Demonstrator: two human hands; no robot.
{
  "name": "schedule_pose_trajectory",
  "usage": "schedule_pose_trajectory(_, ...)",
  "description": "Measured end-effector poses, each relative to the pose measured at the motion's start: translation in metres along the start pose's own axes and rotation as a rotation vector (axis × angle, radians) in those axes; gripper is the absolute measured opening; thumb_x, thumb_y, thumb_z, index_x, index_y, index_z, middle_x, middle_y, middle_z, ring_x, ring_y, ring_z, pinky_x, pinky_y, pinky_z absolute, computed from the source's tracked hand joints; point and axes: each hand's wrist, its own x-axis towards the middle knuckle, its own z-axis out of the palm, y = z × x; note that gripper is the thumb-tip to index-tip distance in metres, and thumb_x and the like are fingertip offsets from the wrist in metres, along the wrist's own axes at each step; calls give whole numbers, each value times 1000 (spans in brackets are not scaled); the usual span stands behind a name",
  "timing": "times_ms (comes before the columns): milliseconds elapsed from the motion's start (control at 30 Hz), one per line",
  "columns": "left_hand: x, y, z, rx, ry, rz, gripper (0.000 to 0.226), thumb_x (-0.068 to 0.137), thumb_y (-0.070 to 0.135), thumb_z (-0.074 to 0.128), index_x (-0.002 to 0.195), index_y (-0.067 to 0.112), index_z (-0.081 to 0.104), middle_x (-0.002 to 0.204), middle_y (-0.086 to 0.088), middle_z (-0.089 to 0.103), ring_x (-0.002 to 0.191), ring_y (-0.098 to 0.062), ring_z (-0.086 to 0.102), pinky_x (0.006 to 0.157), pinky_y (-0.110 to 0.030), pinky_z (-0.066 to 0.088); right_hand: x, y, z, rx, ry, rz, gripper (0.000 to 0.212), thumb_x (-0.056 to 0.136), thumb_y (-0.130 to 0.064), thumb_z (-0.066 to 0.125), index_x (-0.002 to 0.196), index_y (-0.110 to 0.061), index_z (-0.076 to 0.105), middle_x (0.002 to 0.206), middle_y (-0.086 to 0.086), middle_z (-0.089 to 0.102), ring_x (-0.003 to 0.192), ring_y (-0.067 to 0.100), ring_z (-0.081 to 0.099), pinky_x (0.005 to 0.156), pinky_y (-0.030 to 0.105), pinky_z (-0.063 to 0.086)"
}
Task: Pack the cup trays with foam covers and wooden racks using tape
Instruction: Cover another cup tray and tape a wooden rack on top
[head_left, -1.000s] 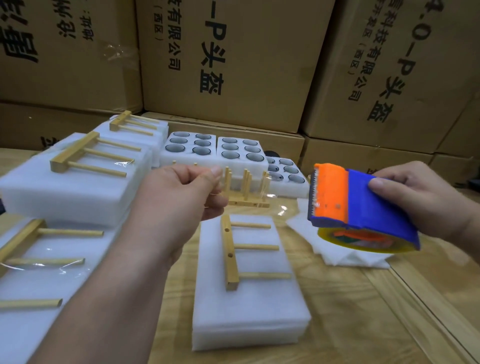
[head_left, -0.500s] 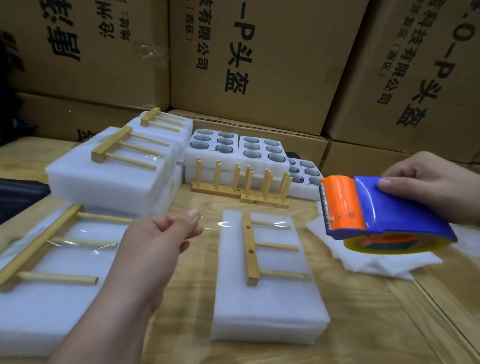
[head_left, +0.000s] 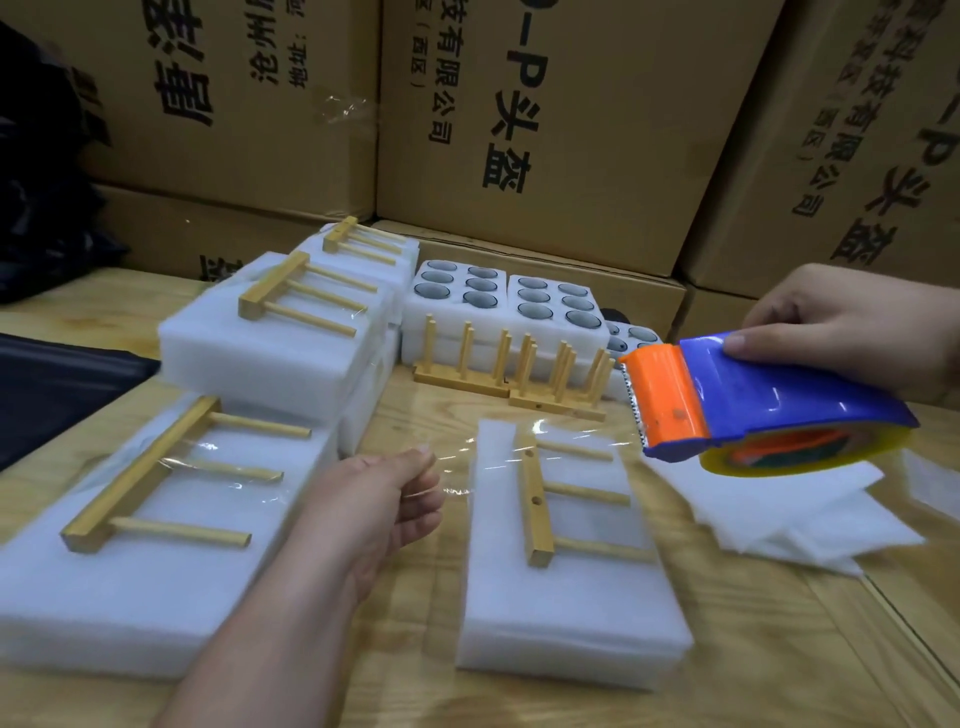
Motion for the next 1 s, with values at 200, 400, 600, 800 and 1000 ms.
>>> schedule_pose_trajectory(200, 5, -10, 0, 86, 18, -38, 20, 95, 16, 68, 78, 6, 63, 55, -1, 62, 43, -12, 59, 45, -24, 55, 9, -7, 3, -66, -65, 24, 66, 66, -76, 51, 80, -17, 77, 71, 2, 76, 62, 18, 72, 61, 37, 54)
schedule_pose_trajectory(400, 9, -15, 0, 112, 38, -48, 20, 95, 16, 68, 79, 6, 63, 54, 0, 63, 43, -13, 60, 42, -25, 53, 13, -7, 5, -116, -80, 21, 71, 64, -79, 49, 79, -16, 77, 71, 3, 75, 62, 20, 72, 60, 37, 53)
schedule_pose_trajectory(600, 10, -18, 1, 130, 51, -86, 18, 95, 16, 69, 83, 4, 64, 55, -1, 64, 43, -12, 62, 42, -25, 53, 17, -9, 7, -132, -93, 27, 70, 63, -79, 48, 82, -17, 77, 73, 0, 76, 64, 17, 72, 59, 33, 54)
schedule_pose_trajectory(800, 13, -16, -3, 114, 51, -129, 14, 94, 15, 70, 89, 3, 65, 55, -1, 64, 43, -14, 62, 44, -26, 55, 22, -8, 11, -174, -69, 19, 73, 63, -80, 47, 82, -15, 76, 72, 0, 75, 64, 17, 71, 63, 39, 57)
schedule_pose_trajectory(1000, 14, -23, -1, 218, 51, -97, 20, 95, 15, 69, 82, 0, 65, 58, -6, 64, 45, -13, 63, 45, -27, 55, 24, -3, 14, -153, -105, 56, 69, 65, -79, 47, 87, -20, 76, 75, -5, 77, 67, 12, 73, 57, 25, 53)
